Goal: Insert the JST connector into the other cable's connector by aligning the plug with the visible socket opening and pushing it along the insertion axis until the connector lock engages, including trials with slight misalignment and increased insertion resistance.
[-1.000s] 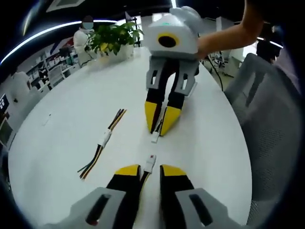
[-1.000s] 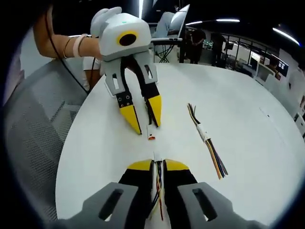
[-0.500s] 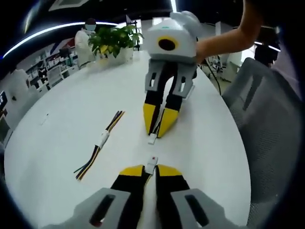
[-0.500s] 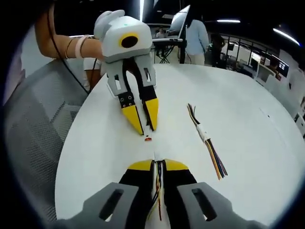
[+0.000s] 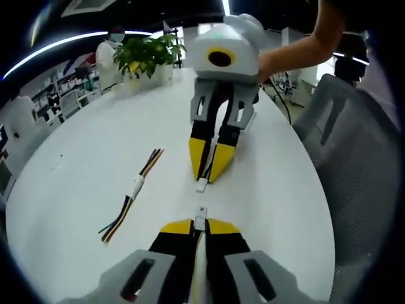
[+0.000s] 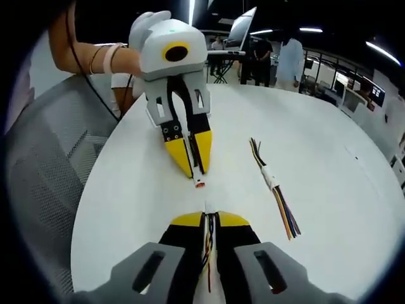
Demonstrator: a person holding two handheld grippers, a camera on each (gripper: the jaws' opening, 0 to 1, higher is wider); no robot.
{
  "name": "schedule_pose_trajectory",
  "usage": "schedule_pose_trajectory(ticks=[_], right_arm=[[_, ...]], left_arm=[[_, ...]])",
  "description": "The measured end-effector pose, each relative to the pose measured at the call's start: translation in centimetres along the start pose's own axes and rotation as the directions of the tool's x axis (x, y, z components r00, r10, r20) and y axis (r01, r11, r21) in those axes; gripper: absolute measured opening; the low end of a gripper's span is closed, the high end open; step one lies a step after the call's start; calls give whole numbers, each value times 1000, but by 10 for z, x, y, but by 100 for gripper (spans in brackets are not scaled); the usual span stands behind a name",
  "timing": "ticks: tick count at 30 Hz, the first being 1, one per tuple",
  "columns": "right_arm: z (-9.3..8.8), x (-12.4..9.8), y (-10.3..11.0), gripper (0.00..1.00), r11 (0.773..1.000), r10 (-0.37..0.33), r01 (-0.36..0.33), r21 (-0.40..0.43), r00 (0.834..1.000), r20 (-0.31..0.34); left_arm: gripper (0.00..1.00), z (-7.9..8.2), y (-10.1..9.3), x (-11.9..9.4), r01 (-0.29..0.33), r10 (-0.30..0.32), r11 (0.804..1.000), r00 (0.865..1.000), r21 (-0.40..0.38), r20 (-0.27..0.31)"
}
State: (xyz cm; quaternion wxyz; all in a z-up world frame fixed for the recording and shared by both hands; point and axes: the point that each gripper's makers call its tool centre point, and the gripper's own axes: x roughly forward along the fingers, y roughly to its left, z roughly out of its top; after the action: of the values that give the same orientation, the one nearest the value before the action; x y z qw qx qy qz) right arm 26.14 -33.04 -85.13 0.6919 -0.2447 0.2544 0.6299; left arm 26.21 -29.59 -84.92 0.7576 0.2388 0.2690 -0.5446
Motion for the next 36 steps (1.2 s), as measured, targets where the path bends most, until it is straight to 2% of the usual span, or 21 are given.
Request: schedule_pose_trajectory(ticks=[9, 23, 36], right_arm=[[1, -6, 1, 3, 1000, 0, 0, -1, 1000, -4], [23, -12, 3, 2, 999, 8, -8, -45, 1000, 15], [22, -9, 7, 2, 998, 25, -25, -62, 1000, 2]], left_arm=[[0, 0, 1, -1, -3, 4, 1000, 1000, 19, -21], [0, 22, -3, -11, 12, -12, 1000, 1000, -8, 3], [0, 27, -8, -11, 28, -28, 1000, 1000, 2, 6]])
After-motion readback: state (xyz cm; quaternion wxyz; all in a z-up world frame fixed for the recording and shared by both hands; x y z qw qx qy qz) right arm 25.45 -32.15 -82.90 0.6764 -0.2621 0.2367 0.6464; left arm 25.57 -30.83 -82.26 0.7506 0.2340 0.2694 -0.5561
